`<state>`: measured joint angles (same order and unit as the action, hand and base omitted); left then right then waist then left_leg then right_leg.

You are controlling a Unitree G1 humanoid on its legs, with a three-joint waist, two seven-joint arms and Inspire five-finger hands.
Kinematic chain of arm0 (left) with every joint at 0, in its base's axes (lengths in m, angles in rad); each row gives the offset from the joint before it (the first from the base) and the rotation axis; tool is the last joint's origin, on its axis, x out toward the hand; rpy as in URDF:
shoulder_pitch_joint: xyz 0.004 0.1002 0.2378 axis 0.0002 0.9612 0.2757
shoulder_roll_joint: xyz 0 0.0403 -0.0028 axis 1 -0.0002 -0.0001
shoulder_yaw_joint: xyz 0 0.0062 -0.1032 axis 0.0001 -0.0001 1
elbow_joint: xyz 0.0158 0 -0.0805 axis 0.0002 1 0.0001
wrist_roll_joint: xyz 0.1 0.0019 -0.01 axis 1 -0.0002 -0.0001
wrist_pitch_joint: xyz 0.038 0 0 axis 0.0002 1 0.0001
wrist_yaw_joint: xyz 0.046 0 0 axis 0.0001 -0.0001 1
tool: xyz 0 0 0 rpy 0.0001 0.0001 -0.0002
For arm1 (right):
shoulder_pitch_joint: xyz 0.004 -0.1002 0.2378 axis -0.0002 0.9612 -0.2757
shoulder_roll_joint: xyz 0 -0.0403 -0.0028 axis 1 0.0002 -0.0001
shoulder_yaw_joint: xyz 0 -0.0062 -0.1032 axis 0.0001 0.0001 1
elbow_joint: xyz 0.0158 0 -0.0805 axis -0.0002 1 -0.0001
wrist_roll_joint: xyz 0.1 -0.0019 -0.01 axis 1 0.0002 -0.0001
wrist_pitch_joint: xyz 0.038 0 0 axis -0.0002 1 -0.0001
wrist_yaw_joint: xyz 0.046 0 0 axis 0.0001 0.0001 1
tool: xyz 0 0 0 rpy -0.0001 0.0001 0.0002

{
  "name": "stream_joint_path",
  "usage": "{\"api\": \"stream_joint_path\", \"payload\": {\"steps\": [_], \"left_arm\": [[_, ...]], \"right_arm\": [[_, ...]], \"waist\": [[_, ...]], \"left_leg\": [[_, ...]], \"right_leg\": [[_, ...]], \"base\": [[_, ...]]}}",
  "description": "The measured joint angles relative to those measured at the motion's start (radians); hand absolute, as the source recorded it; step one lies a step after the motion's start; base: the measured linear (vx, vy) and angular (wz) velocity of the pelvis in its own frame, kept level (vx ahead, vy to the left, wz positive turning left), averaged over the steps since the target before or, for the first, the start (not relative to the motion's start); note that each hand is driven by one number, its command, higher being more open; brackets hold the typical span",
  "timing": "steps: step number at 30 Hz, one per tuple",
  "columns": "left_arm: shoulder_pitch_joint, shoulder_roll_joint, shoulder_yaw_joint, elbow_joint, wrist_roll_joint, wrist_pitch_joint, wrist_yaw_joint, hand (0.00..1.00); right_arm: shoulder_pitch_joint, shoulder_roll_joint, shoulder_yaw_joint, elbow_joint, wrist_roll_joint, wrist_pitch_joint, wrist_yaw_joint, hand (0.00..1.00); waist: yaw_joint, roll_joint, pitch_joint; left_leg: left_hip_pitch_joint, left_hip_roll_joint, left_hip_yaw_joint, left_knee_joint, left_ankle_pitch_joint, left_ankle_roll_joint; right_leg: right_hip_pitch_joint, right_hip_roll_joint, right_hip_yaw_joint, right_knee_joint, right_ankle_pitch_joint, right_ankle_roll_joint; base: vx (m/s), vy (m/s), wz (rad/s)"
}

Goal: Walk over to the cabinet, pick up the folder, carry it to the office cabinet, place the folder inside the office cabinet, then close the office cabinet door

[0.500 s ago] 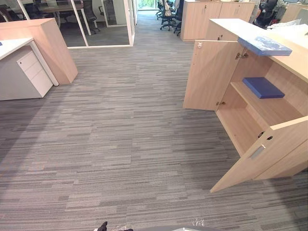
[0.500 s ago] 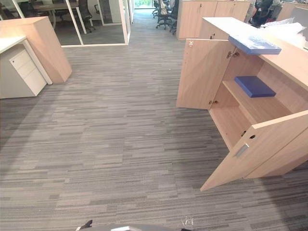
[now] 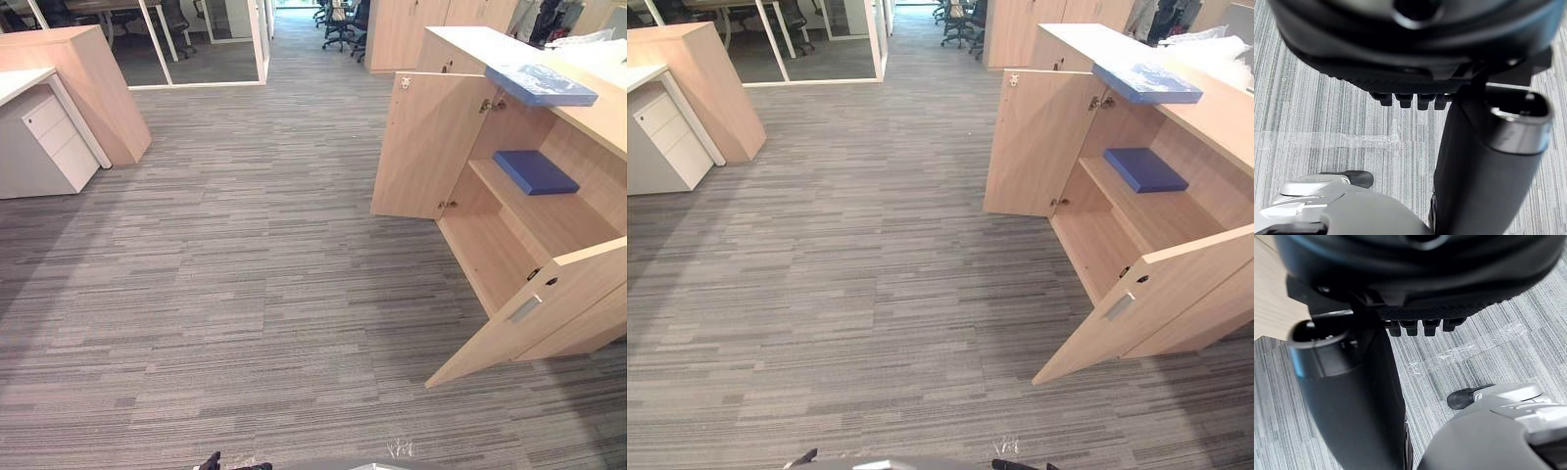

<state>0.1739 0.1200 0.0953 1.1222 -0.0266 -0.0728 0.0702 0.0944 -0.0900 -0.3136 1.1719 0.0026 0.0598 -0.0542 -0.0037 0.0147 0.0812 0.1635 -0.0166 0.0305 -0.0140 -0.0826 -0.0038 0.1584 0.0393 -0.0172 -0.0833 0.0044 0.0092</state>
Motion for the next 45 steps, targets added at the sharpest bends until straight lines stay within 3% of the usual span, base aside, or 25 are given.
{"api": "stream_joint_path", "payload": {"steps": [5, 7, 10, 12, 14, 16, 18, 21, 23, 25, 26, 27, 29, 31, 33, 34, 35, 37, 39, 41, 42, 43, 44, 45], "left_arm": [[0.000, -0.002, 0.001, 0.000, 0.010, -0.002, 0.016, 1.00], [-0.004, -0.004, 0.010, -0.003, 0.021, -0.006, 0.023, 1.00], [-0.010, -0.018, 0.041, -0.045, 0.022, -0.017, 0.035, 1.00], [-0.014, -0.029, 0.076, -0.066, 0.022, -0.019, 0.038, 1.00], [-0.008, -0.047, 0.114, -0.099, 0.022, -0.027, 0.040, 1.00], [-0.002, -0.063, 0.133, -0.132, 0.018, -0.034, 0.060, 1.00], [-0.002, -0.065, 0.133, -0.158, 0.022, -0.039, 0.074, 1.00], [-0.004, -0.067, 0.129, -0.182, 0.039, -0.050, 0.084, 1.00], [-0.004, -0.065, 0.124, -0.187, 0.038, -0.052, 0.087, 1.00], [-0.004, -0.064, 0.119, -0.190, 0.036, -0.056, 0.101, 1.00], [-0.004, -0.048, 0.116, -0.185, 0.036, -0.054, 0.109, 1.00], [-0.007, -0.045, 0.115, -0.184, 0.038, -0.052, 0.116, 1.00], [-0.020, -0.028, 0.093, -0.170, 0.039, -0.044, 0.129, 1.00], [-0.022, -0.012, 0.064, -0.156, 0.038, -0.029, 0.129, 1.00], [-0.025, -0.004, 0.028, -0.158, 0.038, -0.027, 0.126, 1.00], [-0.028, -0.003, 0.022, -0.158, 0.037, -0.027, 0.125, 1.00], [-0.033, 0.000, 0.000, -0.162, 0.037, -0.027, 0.121, 1.00], [-0.032, -0.007, -0.019, -0.182, 0.037, -0.027, 0.117, 1.00], [-0.040, -0.009, -0.049, -0.182, 0.037, -0.027, 0.115, 1.00], [-0.063, -0.014, -0.082, -0.162, 0.037, -0.027, 0.107, 1.00], [-0.064, -0.019, -0.085, -0.157, 0.037, -0.027, 0.105, 1.00], [-0.063, -0.030, -0.090, -0.154, 0.039, -0.028, 0.103, 1.00], [-0.061, -0.039, -0.090, -0.153, 0.038, -0.028, 0.100, 1.00], [-0.061, -0.036, -0.085, -0.151, 0.039, -0.028, 0.097, 1.00]], "right_arm": [[0.000, 0.000, -0.003, 0.000, 0.003, 0.000, -0.004, 1.00], [0.000, 0.005, -0.023, 0.000, 0.011, -0.001, -0.012, 1.00], [-0.003, 0.014, -0.090, 0.000, 0.042, -0.004, -0.019, 1.00], [-0.004, 0.023, -0.117, -0.008, 0.042, -0.005, -0.023, 1.00], [0.002, 0.029, -0.129, -0.032, 0.042, -0.005, -0.026, 1.00], [0.006, 0.028, -0.127, -0.049, 0.037, -0.006, -0.044, 1.00], [0.006, 0.029, -0.124, -0.048, 0.036, -0.005, -0.047, 1.00], [0.006, 0.023, -0.098, -0.047, 0.036, -0.003, -0.060, 1.00], [0.007, 0.020, -0.085, -0.047, 0.036, 0.001, -0.066, 1.00], [0.007, 0.011, -0.053, -0.044, 0.036, 0.002, -0.069, 1.00], [-0.002, 0.015, -0.047, -0.030, 0.036, 0.001, -0.068, 1.00], [-0.017, 0.016, -0.050, -0.023, 0.036, 0.000, -0.066, 1.00], [-0.041, 0.035, -0.062, -0.023, 0.036, -0.009, -0.063, 1.00], [-0.053, 0.052, -0.074, -0.023, 0.036, -0.017, -0.063, 1.00], [-0.082, 0.079, -0.107, -0.028, 0.043, -0.021, -0.057, 1.00], [-0.087, 0.081, -0.110, -0.035, 0.043, -0.023, -0.055, 1.00], [-0.089, 0.084, -0.103, -0.054, 0.042, -0.027, -0.056, 1.00], [-0.084, 0.083, -0.085, -0.090, 0.043, -0.040, -0.060, 1.00], [-0.084, 0.085, -0.051, -0.125, 0.061, -0.051, -0.060, 1.00], [-0.101, 0.084, -0.029, -0.143, 0.088, -0.063, -0.062, 1.00], [-0.101, 0.084, -0.019, -0.145, 0.093, -0.064, -0.064, 1.00], [-0.101, 0.086, -0.016, -0.147, 0.103, -0.067, -0.064, 1.00], [-0.100, 0.088, -0.017, -0.143, 0.114, -0.069, -0.065, 1.00], [-0.100, 0.089, -0.018, -0.134, 0.117, -0.070, -0.065, 1.00]], "waist": [[0.000, 0.001, 0.001], [0.000, 0.000, 0.008], [0.002, 0.005, 0.045], [0.003, 0.000, 0.064], [0.005, 0.005, 0.071], [0.005, 0.014, 0.077], [0.011, 0.010, 0.079], [0.019, 0.008, 0.081], [0.018, 0.007, 0.081], [0.023, 0.006, 0.082], [0.034, -0.015, 0.065], [0.033, -0.024, 0.058], [0.029, -0.039, 0.046], [0.032, -0.054, 0.035], [0.032, -0.054, 0.033], [0.026, -0.054, 0.033], [0.024, -0.054, 0.037], [0.013, -0.039, 0.045], [-0.009, -0.033, 0.052], [-0.027, -0.028, 0.083], [-0.033, -0.027, 0.085], [-0.045, -0.027, 0.086], [-0.047, -0.032, 0.088], [-0.043, -0.043, 0.092]], "left_leg": [[-0.005, 0.006, 0.003, 0.005, -0.002, -0.002], [-0.036, 0.011, 0.004, 0.062, -0.030, -0.013], [-0.123, 0.035, 0.022, 0.267, -0.113, -0.040], [-0.190, 0.049, 0.053, 0.425, -0.129, -0.064], [-0.274, 0.075, 0.094, 0.609, -0.131, -0.065], [-0.346, 0.138, 0.156, 0.768, -0.172, -0.052], [-0.390, 0.156, 0.158, 0.758, -0.176, -0.051], [-0.435, 0.151, 0.152, 0.565, -0.163, -0.054], [-0.459, 0.131, 0.143, 0.414, -0.099, -0.055], [-0.466, 0.111, 0.131, 0.328, 0.008, -0.060], [-0.467, 0.072, 0.167, 0.377, 0.026, -0.019], [-0.475, 0.061, 0.177, 0.395, 0.000, -0.008], [-0.465, 0.030, 0.194, 0.413, -0.041, 0.032], [-0.401, -0.012, 0.217, 0.416, -0.083, 0.073], [-0.276, -0.055, 0.241, 0.340, -0.108, 0.099], [-0.239, -0.065, 0.244, 0.312, -0.111, 0.104], [-0.158, -0.084, 0.243, 0.260, -0.112, 0.105], [-0.047, -0.090, 0.237, 0.195, -0.112, 0.105], [0.024, -0.077, 0.229, 0.147, -0.112, 0.104], [0.098, -0.036, 0.225, 0.122, -0.119, 0.092], [0.109, -0.023, 0.225, 0.118, -0.122, 0.087], [0.129, -0.001, 0.226, 0.101, -0.136, 0.063], [0.156, 0.010, 0.228, 0.072, -0.159, 0.024], [0.171, 0.006, 0.232, 0.066, -0.166, 0.011]], "right_leg": [[-0.003, 0.005, 0.001, 0.000, 0.000, 0.000], [-0.008, 0.008, 0.000, 0.003, -0.001, -0.002], [-0.019, 0.023, 0.001, 0.047, -0.027, -0.036], [-0.028, 0.021, 0.003, 0.084, -0.058, -0.059], [-0.033, 0.019, 0.006, 0.134, -0.091, -0.065], [-0.025, 0.008, 0.010, 0.179, -0.123, -0.063], [-0.016, -0.025, 0.017, 0.193, -0.140, -0.045], [-0.006, -0.097, 0.041, 0.194, -0.181, -0.009], [0.019, -0.156, 0.042, 0.188, -0.223, 0.033], [0.052, -0.209, 0.042, 0.188, -0.273, 0.080], [0.076, -0.262, 0.049, 0.186, -0.297, 0.075], [0.066, -0.271, 0.055, 0.205, -0.288, 0.072], [0.033, -0.285, 0.056, 0.302, -0.253, 0.065], [-0.002, -0.327, 0.080, 0.454, -0.206, 0.088], [-0.150, -0.351, 0.132, 0.831, -0.078, 0.091], [-0.194, -0.352, 0.137, 0.953, -0.058, 0.087], [-0.267, -0.359, 0.117, 1.146, -0.049, 0.072], [-0.346, -0.368, 0.048, 1.291, -0.085, 0.029], [-0.426, -0.359, -0.020, 1.285, -0.134, 0.011], [-0.473, -0.322, -0.122, 1.062, -0.206, 0.029], [-0.477, -0.312, -0.147, 0.978, -0.206, 0.029], [-0.472, -0.291, -0.196, 0.790, -0.193, 0.036], [-0.467, -0.277, -0.235, 0.611, -0.145, 0.038], [-0.465, -0.276, -0.247, 0.549, -0.108, 0.026]], "base": [[-0.01, 0.004, 0.00], [0.00, 0.000, 0.00], [-0.04, -0.009, 0.00], [-0.05, 0.001, -0.03], [-0.02, 0.004, -0.01], [0.12, 0.014, -0.02], [0.15, 0.062, -0.08], [0.24, 0.218, -0.15], [0.37, 0.371, 0.01], [0.41, 0.446, -0.11], [0.45, 0.454, -0.24], [0.57, 0.492, -0.18], [0.48, 0.310, -0.10], [0.57, 0.352, -0.24], [0.51, 0.306, -0.25], [0.40, 0.205, -0.12], [0.30, 0.126, -0.07], [0.35, 0.092, -0.12], [0.29, 0.013, -0.01], [0.25, -0.095, 0.06], [0.23, -0.150, 0.14], [0.24, -0.179, 0.18], [0.21, -0.175, 0.12], [0.25, -0.240, 0.01]]}}
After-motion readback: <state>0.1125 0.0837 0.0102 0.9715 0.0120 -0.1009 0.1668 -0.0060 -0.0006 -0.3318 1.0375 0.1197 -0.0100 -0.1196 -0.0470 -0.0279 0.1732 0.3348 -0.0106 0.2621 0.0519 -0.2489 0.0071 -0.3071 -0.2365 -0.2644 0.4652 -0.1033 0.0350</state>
